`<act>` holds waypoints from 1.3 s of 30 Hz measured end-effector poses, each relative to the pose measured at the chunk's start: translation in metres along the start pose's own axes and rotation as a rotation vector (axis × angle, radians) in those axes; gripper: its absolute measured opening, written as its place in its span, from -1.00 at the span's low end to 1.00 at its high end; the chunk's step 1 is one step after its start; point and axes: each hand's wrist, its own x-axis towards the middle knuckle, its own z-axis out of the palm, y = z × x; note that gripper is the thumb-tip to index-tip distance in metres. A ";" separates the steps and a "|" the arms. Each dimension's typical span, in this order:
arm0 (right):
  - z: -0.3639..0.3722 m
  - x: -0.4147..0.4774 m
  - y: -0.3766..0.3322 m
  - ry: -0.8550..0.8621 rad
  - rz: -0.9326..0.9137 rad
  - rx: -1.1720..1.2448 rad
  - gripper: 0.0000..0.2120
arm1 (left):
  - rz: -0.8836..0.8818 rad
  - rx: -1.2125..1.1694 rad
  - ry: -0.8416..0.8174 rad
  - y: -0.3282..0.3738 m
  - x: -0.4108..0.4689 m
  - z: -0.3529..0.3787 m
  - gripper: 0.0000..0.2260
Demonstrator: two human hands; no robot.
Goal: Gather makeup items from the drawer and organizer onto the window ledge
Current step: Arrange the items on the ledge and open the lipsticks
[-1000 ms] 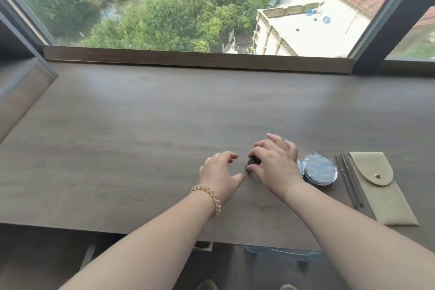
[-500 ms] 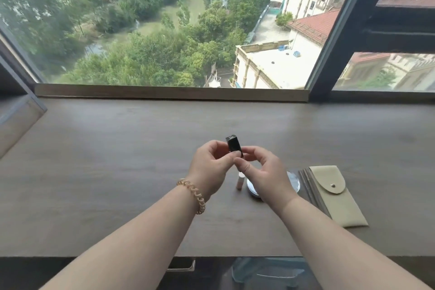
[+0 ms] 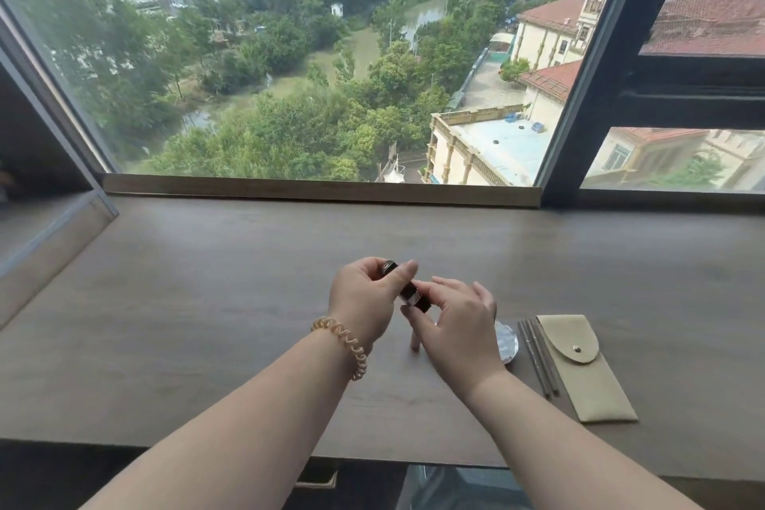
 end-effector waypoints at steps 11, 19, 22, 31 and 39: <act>-0.024 -0.015 0.047 0.009 0.089 -0.096 -0.87 | -0.101 -0.231 0.479 0.079 0.019 -0.055 -0.66; -0.033 0.000 0.029 -0.002 0.172 0.223 -0.81 | 0.124 0.014 0.014 0.053 0.005 -0.040 -0.93; -0.024 0.005 0.023 -0.027 0.157 0.301 -0.85 | 0.082 0.048 -0.165 0.021 -0.007 -0.016 -0.88; -0.002 -0.008 0.016 -0.103 0.193 0.489 -0.88 | 0.039 -0.137 -0.165 -0.010 -0.012 0.000 -0.95; -0.004 -0.010 0.005 -0.410 0.430 1.000 -0.84 | 0.045 -0.166 -0.172 -0.016 -0.006 -0.013 -0.92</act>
